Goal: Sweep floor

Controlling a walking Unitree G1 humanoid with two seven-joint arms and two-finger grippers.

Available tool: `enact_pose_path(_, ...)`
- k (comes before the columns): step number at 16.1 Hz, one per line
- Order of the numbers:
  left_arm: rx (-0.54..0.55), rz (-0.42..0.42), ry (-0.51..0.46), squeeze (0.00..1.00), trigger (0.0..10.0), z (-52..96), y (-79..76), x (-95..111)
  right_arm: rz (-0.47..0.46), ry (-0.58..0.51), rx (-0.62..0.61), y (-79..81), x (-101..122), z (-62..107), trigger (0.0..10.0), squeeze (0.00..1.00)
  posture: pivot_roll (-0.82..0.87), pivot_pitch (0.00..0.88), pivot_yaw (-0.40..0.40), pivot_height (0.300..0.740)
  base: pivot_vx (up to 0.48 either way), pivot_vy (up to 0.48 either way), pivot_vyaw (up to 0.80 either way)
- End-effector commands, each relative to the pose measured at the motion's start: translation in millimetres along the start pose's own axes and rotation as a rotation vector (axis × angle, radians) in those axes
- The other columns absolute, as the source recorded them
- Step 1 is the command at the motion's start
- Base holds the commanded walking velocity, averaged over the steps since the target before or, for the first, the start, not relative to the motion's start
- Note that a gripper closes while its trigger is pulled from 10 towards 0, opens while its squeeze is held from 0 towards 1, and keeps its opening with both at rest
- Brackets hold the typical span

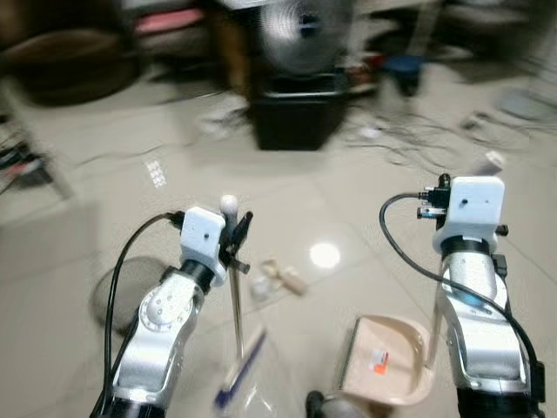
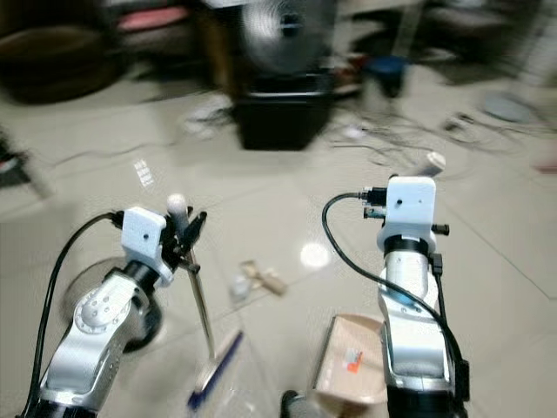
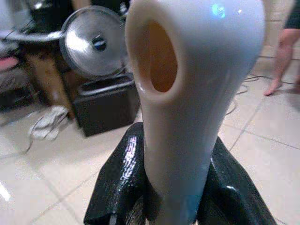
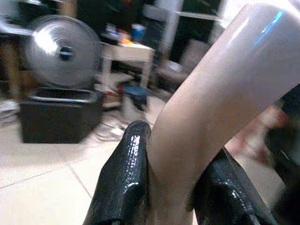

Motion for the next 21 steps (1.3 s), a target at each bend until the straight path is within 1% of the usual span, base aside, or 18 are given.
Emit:
enact_pose_path(1,0.024,-0.031,-0.012,0.00,10.0,-1.1,4.3,3.0,-0.032,-0.021,-0.009,-0.5,6.4,-3.3,10.0,0.00,-0.06,0.058,0.060,0.740,0.315,0.000,0.00)
enact_pose_path(3,0.034,-0.046,-0.009,0.00,10.0,-2.3,4.3,2.3,-0.027,-0.030,0.021,4.0,5.5,-3.8,10.0,0.00,-0.06,0.056,0.057,0.740,0.324,0.000,0.00)
enact_pose_path(8,0.057,-0.049,-0.014,0.00,10.0,-3.4,8.4,1.2,-0.044,-0.045,0.061,14.5,6.6,-3.2,10.0,0.00,-0.06,0.039,0.050,0.740,0.328,0.000,0.00)
enact_pose_path(13,0.055,-0.052,-0.023,0.00,10.0,-7.6,5.1,3.1,-0.033,-0.044,0.064,10.4,4.0,-4.5,10.0,0.00,-0.06,0.035,0.047,0.740,0.330,0.000,0.00)
enact_pose_path(18,0.060,-0.062,-0.028,0.00,10.0,-9.2,6.3,3.4,-0.023,-0.042,0.077,13.2,1.3,-4.6,10.0,0.00,-0.06,0.036,0.047,0.740,0.329,0.000,0.00)
enact_pose_path(21,0.068,-0.064,-0.033,0.00,10.0,-10.2,8.1,4.2,-0.038,-0.041,0.081,13.9,0.5,-5.8,10.0,0.00,-0.06,0.035,0.046,0.740,0.333,0.000,0.00)
Point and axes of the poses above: a point about 5 cm out from each wrist's last joint towards the gripper, its own z axis pointing back from the gripper into the wrist, its own x axis along the axis of the wrist's last joint, y = z × x, the point moved 5 cm from there along -z, pointing out of the wrist towards the gripper, and after that the axes turned 12 degrees about -z, right-handed, at the moved point
